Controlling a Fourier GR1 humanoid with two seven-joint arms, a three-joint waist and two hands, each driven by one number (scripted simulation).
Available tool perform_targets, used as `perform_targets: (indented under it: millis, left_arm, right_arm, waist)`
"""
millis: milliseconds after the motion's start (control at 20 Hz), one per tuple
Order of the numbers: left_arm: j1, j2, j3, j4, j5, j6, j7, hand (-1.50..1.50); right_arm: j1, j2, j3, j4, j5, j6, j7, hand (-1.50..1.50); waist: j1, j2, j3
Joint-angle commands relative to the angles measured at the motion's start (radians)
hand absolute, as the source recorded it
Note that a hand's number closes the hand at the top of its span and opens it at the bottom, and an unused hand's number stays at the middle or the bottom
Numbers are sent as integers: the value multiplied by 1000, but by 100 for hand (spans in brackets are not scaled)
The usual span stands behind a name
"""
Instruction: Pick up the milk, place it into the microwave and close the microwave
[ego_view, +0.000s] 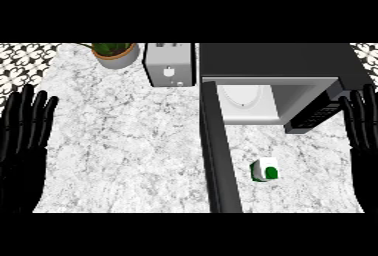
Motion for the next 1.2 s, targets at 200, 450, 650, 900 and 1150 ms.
perform_targets:
  millis: [200,450,650,900,1150]
  left_arm:
    - [91,-71,-210,-124,-178,150,-2,-150]
    - [232,-72,-373,-144,-118,389,35,-150]
    - [468,-73,-500,-230,-143,366,-91,-150]
    - [645,2,-540,-253,-84,349,-254,-150]
    - [785,68,-581,-268,-51,356,-390,-150]
  right_arm:
    - [184,-52,47,-125,-205,235,-60,-150]
    - [257,-98,102,-226,-278,338,-35,-150]
    - [410,-117,71,-271,-312,402,-83,-150]
    - [438,-105,24,-298,-292,418,-105,-150]
    - [579,-61,69,-282,-142,476,-245,-150]
  waist:
    - [-14,-6,-3]
    - [-11,-7,-4]
    - [-2,-7,-4]
    - [5,-5,-5]
    - [4,-8,-5]
